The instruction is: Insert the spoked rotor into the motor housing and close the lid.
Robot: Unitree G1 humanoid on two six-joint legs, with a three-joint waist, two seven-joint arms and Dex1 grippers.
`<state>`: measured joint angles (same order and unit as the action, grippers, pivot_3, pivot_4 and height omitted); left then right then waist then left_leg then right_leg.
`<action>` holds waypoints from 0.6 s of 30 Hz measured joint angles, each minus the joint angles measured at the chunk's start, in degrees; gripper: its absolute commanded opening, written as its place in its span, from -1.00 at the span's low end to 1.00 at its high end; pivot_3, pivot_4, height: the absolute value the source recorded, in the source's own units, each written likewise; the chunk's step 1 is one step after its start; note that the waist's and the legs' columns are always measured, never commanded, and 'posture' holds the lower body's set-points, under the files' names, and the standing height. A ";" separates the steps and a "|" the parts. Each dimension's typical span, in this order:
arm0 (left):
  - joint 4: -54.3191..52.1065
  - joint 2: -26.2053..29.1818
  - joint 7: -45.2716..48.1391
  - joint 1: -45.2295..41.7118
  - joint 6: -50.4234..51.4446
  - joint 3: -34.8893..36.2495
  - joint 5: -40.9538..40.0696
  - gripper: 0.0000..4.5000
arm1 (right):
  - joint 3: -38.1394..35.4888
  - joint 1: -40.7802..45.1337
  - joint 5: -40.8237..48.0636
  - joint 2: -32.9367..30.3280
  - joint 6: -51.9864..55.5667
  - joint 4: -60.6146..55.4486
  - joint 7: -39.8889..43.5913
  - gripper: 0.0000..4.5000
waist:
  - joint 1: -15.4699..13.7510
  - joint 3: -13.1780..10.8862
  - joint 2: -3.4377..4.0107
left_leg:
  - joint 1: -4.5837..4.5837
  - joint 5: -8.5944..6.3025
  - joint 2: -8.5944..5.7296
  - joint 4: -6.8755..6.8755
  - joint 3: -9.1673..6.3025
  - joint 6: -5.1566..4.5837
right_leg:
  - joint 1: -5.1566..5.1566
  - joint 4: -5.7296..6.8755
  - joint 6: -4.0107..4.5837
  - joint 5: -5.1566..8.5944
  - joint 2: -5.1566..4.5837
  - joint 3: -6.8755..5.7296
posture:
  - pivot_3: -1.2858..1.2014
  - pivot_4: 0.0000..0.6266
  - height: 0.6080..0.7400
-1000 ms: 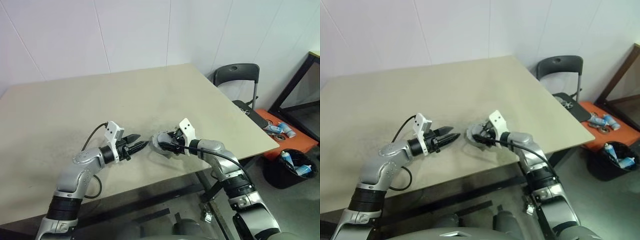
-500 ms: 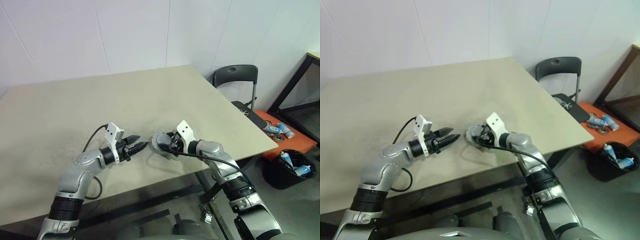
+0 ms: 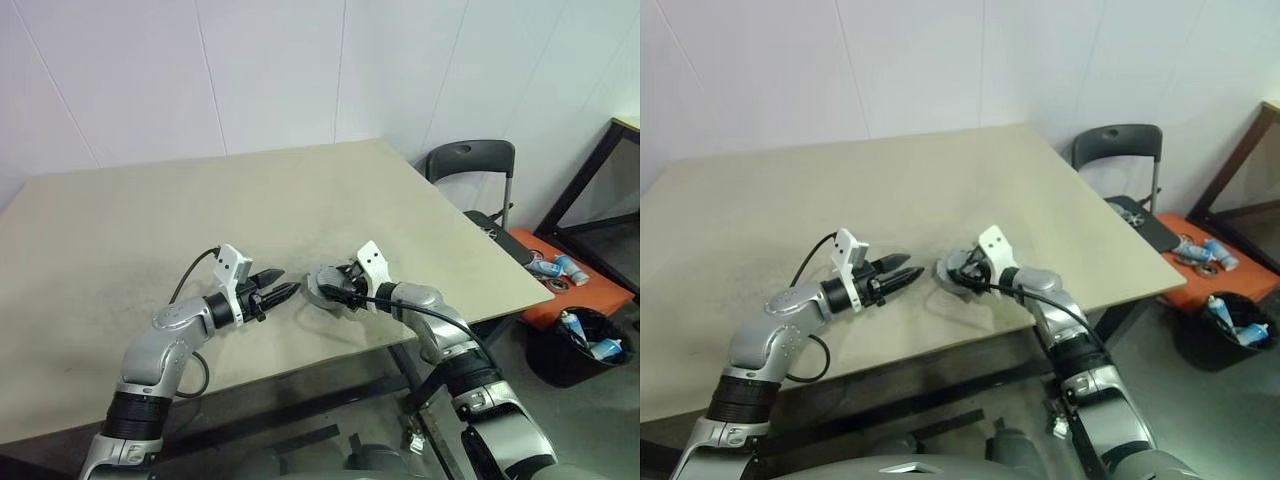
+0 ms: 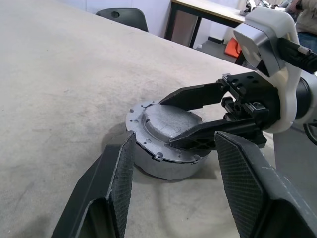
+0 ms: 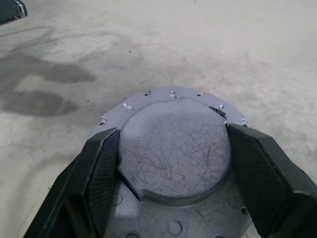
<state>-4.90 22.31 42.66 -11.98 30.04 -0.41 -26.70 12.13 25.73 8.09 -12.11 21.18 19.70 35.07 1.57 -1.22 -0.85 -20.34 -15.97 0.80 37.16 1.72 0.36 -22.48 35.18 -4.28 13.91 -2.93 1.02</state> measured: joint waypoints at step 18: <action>0.95 0.08 0.68 -1.30 0.52 -0.01 0.04 0.20 | -5.84 0.25 8.27 0.90 12.79 -5.79 2.10 0.38 | 0.85 -0.07 0.09 | -0.44 -0.01 -0.02 -0.32 0.08 0.01 | -0.47 -0.02 0.21 -0.13 -0.42 -0.39 | 0.03 -1.00 1.00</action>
<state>-3.95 22.39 43.34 -13.28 30.56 -0.43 -26.66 6.30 25.98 16.36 -11.22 33.97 13.91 37.17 2.42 -1.29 -0.75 -20.78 -15.98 0.79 36.84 1.80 0.37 -22.95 35.16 -4.07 13.78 -3.36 0.63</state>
